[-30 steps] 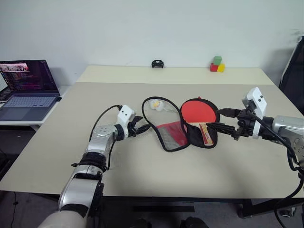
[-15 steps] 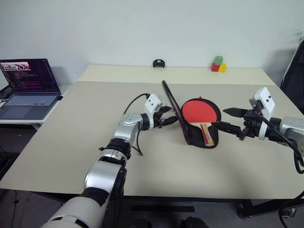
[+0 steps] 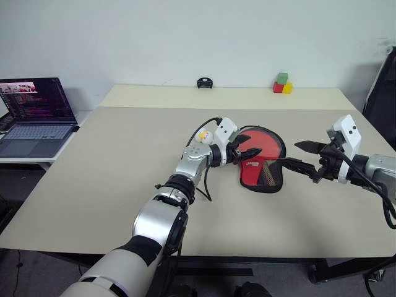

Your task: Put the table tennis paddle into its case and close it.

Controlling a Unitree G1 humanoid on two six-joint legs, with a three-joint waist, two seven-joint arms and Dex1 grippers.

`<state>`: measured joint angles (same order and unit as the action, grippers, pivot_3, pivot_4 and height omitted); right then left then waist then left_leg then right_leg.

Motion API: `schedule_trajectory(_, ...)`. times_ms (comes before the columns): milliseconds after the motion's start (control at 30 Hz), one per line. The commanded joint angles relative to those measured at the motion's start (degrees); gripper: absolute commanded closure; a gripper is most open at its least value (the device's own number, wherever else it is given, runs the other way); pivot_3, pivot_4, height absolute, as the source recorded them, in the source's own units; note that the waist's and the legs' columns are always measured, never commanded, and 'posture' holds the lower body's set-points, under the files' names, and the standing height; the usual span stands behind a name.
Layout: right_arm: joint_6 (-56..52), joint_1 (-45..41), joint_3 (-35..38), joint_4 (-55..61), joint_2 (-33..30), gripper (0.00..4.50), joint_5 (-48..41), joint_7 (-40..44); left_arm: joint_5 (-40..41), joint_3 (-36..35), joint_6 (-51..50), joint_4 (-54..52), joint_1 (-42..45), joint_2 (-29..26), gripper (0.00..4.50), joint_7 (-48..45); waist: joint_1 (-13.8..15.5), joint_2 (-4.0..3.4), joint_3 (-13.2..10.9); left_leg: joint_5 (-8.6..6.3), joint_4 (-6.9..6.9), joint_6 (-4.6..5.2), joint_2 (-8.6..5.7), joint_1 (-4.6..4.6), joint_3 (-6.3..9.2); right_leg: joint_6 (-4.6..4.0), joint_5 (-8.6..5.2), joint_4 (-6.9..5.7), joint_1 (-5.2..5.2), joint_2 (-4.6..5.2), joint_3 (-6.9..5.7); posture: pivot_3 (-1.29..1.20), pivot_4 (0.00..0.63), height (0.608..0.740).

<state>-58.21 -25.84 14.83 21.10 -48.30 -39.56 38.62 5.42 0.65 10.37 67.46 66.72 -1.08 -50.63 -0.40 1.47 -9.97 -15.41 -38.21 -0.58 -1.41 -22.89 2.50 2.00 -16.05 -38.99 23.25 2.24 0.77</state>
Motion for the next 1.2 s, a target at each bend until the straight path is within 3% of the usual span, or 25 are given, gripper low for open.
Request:
schedule_trajectory(33, 0.8, -1.0, 0.0, 0.4, 1.1, 0.01, 0.0, -1.5, 0.6, -1.2, 1.5, -2.8, -0.3, -1.7, 1.26, -1.2, 0.0, 0.00, 0.0, 0.00, 0.00, 0.00, 0.00, 0.00, 0.00, 0.00, 0.00, 0.00, 0.00, 0.00, 0.00, 0.00, 0.150, 0.740)
schedule_trajectory(267, 1.8, -4.3, -3.1, -8.7, 8.1, 0.01, 4.0, -8.2, 3.9, -2.6, -2.3, -15.2, -7.6, -8.1, 1.26, -7.5, -0.3, -0.02, 0.0, 0.01, 0.01, -0.01, 0.06, 0.05, 0.00, -0.01, 0.00, -0.04, 0.01, 0.01, 0.09, 0.00, 0.150, 0.740)
schedule_trajectory(600, 9.1, -12.3, -7.9, -29.6, 11.1, 0.01, 13.2, -7.7, 11.4, -5.5, -18.5, -37.3, -19.0, -18.6, 1.26, -11.0, -0.5, -0.03, 0.0, 0.01, -0.02, -0.02, 0.03, -0.01, 0.02, -0.01, 0.00, -0.03, 0.05, 0.03, 0.09, 0.00, 0.150, 0.740)
schedule_trajectory(933, 16.8, -18.2, -12.2, -47.7, 13.9, 0.01, 19.7, -1.7, 16.3, -6.4, -28.2, -53.0, -22.0, -20.8, 1.26, -6.7, -1.0, -0.03, 0.0, 0.01, -0.03, -0.02, 0.04, -0.02, 0.01, -0.01, 0.01, -0.03, 0.05, 0.07, 0.11, 0.00, 0.150, 0.740)
schedule_trajectory(1200, 19.5, -20.0, -13.5, -55.0, 15.4, 0.01, 22.7, 1.8, 16.9, -6.0, -29.9, -55.2, -22.1, -22.3, 1.26, -5.8, -1.3, -0.04, 0.0, 0.01, -0.02, -0.02, 0.07, 0.02, 0.00, -0.02, 0.01, -0.05, 0.04, 0.12, 0.12, 0.00, 0.150, 0.740)
